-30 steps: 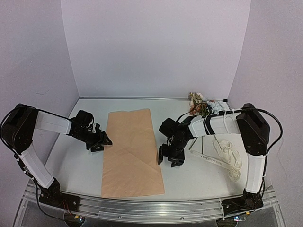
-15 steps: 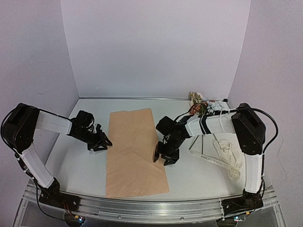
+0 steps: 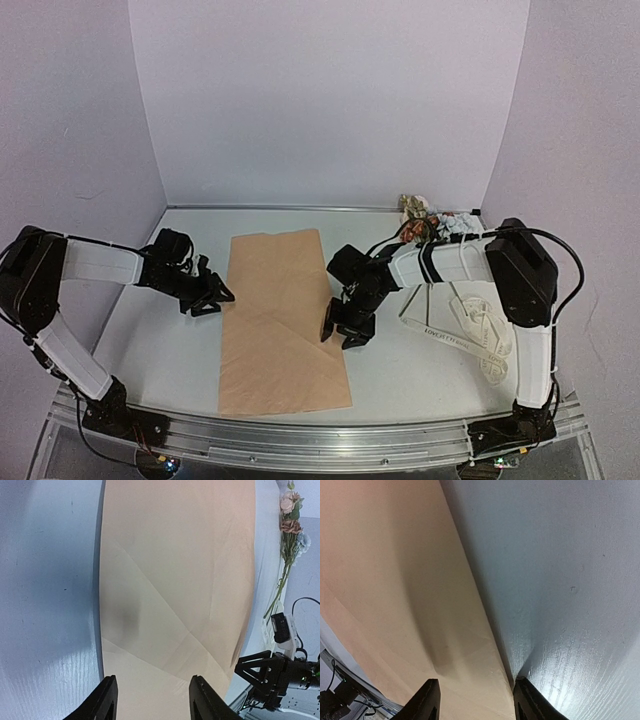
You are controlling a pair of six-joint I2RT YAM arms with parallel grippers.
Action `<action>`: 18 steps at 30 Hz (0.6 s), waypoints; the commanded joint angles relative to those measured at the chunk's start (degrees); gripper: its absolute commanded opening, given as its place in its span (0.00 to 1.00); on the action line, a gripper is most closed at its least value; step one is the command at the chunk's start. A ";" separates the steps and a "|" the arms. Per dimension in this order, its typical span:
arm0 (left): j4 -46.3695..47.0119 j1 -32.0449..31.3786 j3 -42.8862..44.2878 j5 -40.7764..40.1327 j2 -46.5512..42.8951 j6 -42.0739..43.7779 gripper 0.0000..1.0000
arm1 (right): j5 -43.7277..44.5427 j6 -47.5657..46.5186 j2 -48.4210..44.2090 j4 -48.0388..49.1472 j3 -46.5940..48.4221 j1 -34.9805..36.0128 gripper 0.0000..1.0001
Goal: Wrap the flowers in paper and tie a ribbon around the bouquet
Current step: Unfold the folded wrapping paper at the center of the board.
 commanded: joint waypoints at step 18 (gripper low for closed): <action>5.05 0.58 -1.30 4.47 4.99 2.21 0.42 | 0.53 1.32 3.60 1.31 -0.34 0.30 0.50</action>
